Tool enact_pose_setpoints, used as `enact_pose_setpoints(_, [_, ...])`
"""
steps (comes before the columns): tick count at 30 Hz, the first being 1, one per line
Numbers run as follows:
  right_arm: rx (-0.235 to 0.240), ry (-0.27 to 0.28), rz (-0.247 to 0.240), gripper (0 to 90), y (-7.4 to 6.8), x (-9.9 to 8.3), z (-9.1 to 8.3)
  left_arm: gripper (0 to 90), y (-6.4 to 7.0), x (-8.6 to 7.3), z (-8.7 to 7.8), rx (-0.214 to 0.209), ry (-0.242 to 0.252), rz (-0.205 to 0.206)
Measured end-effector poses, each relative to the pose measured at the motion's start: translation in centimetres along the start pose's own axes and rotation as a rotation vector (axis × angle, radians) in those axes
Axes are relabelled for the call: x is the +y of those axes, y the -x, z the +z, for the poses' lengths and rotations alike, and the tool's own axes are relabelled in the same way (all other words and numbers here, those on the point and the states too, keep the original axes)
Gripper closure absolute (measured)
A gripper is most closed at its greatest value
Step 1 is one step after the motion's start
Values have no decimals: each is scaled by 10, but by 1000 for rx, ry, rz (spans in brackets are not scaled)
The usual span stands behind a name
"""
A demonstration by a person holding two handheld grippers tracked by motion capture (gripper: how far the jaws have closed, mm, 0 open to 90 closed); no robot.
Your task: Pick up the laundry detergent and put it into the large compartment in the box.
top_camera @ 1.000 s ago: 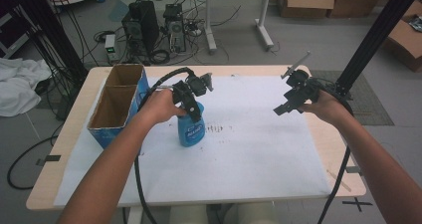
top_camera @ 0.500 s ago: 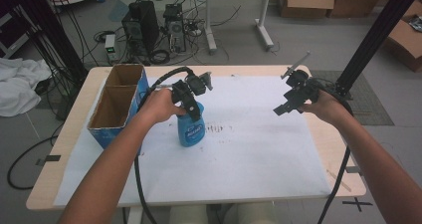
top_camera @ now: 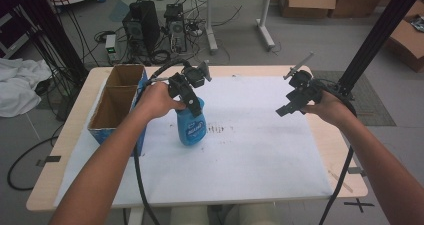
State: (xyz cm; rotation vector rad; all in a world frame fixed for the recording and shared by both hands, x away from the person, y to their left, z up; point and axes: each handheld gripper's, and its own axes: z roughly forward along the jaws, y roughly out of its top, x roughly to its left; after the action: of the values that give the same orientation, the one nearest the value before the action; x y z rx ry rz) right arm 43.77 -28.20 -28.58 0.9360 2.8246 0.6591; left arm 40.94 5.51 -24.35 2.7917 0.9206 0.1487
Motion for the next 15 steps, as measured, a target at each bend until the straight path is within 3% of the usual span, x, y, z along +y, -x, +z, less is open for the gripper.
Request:
enact_pose_setpoints(7, [2, 7, -4, 175, -3, 0, -2, 379, 1, 1, -29, 28, 26, -44])
enact_pose_setpoints(8, [1, 8, -9, 175, -3, -1, -2, 379, -1, 1, -38, 35, 23, -79])
enact_pose_setpoints(10, [2, 10, -9, 175, -4, -1, -3, 379, -2, 0, -42, 38, 21, -95])
enact_pose_setpoints(11, [3, 12, -9, 175, -4, -1, -4, 379, -4, -1, -50, 42, 21, -132])
enact_pose_setpoints(12, [2, 14, -12, 175, -4, -1, -4, 379, -4, -1, -50, 42, 21, -132])
enact_pose_setpoints(13, [1, 13, -12, 175, -4, -2, -4, 379, -6, -2, -58, 52, 22, -167])
enact_pose_setpoints(15, [1, 15, -12, 175, -4, -2, -5, 379, -7, -3, -63, 61, 16, -182])
